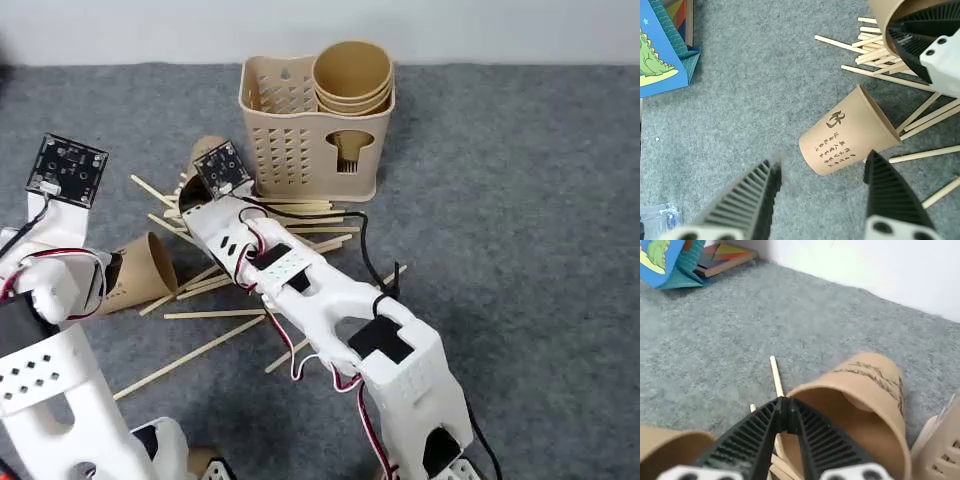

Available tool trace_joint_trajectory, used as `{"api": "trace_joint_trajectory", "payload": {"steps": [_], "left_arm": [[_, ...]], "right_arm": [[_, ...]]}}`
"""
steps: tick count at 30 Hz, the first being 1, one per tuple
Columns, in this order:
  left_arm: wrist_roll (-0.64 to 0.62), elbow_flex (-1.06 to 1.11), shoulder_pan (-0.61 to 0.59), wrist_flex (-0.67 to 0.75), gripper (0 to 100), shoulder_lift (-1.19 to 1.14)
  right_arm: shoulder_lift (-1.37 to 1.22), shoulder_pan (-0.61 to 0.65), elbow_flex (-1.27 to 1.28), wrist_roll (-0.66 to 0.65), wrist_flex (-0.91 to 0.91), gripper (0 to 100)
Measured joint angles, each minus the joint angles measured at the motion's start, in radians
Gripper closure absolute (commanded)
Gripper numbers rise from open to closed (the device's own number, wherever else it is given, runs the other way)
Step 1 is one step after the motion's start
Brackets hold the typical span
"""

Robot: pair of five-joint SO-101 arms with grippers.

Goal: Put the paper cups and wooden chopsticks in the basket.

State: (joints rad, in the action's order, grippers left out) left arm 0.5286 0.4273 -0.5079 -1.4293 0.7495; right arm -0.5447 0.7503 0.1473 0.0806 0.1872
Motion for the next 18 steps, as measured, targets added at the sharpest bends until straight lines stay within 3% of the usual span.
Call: {"api": "trace_joint_trajectory", "payload": {"steps": [4,10,13,18], "left_arm": [[0.000,0.000,0.000,0.000,74,0.000],[0.000,0.000,0.000,0.000,74,0.000],[0.000,0.000,0.000,0.000,74,0.000],[0.000,0.000,0.000,0.000,74,0.000]], "right_arm": [[0.000,0.000,0.000,0.000,0.000,98.3],[0.000,0.000,0.000,0.000,-0.078,84.2],[0.003,0.000,0.000,0.000,-0.195,83.8],[0.005,0.000,0.000,0.000,-0.233,83.8]]}}
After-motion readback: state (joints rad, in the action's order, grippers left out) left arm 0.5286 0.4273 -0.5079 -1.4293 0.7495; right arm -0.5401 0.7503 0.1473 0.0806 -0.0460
